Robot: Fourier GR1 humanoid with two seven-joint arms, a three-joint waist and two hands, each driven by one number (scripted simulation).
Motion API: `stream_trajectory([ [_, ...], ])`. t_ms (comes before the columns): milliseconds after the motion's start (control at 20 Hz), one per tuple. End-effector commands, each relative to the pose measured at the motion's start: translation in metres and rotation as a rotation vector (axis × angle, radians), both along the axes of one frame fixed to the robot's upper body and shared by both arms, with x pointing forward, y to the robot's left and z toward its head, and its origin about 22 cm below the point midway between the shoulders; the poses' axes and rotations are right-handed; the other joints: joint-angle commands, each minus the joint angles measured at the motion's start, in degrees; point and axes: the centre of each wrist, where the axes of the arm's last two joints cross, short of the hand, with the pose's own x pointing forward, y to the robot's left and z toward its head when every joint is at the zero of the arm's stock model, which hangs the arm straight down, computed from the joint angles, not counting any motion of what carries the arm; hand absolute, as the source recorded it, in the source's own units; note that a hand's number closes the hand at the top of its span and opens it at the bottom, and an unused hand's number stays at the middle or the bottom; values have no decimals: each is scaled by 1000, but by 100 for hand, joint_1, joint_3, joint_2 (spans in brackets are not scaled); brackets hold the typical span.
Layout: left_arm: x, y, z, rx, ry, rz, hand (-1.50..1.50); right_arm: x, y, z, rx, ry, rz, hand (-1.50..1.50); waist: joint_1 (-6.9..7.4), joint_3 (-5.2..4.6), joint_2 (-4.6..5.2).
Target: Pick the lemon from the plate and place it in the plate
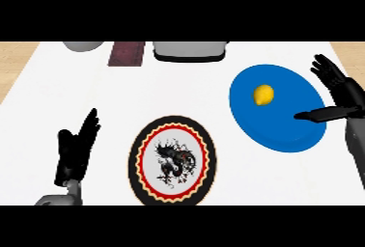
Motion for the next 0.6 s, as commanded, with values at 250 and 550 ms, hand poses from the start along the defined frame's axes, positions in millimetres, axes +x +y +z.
stream_trajectory([
  [250, 6, -14, -3, 14, 1, -8, 0, 4, -1, -3, -13, -22, -6, -150, 22, 1, 8],
  [550, 16, -12, 10, 3, -13, -3, 0, 9, 23, -16, -99, 28, -70, -150, 16, 0, 7],
])
